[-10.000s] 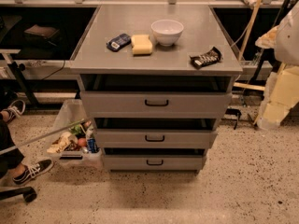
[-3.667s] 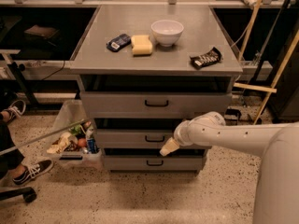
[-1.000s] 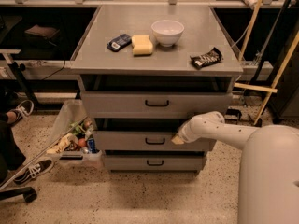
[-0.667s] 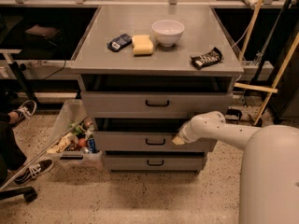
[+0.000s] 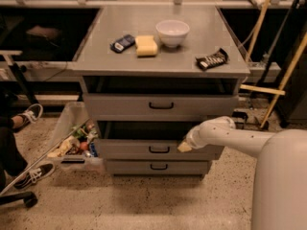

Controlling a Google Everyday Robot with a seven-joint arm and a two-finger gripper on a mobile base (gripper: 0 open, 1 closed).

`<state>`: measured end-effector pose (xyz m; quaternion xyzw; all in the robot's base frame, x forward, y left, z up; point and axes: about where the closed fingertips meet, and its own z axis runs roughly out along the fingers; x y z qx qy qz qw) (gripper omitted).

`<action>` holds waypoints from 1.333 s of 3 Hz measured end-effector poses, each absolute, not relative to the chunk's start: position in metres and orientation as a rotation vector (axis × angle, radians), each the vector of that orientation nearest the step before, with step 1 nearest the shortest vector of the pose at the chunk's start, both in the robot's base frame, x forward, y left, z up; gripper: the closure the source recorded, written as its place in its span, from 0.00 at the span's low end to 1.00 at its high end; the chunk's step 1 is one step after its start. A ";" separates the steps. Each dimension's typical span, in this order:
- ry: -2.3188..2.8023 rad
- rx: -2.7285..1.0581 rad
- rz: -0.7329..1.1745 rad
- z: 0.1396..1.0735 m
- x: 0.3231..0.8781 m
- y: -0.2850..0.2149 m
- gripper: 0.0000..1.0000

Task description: Open middle drawer

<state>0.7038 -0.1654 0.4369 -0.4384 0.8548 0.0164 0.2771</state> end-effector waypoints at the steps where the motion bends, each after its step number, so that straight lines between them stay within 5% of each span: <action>1: 2.309 -1.159 0.050 0.437 0.690 -0.169 1.00; 4: 2.302 -1.169 0.049 0.438 0.686 -0.168 1.00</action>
Offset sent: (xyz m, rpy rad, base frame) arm -0.5179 -0.0603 -0.0568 0.1862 0.3383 -0.3996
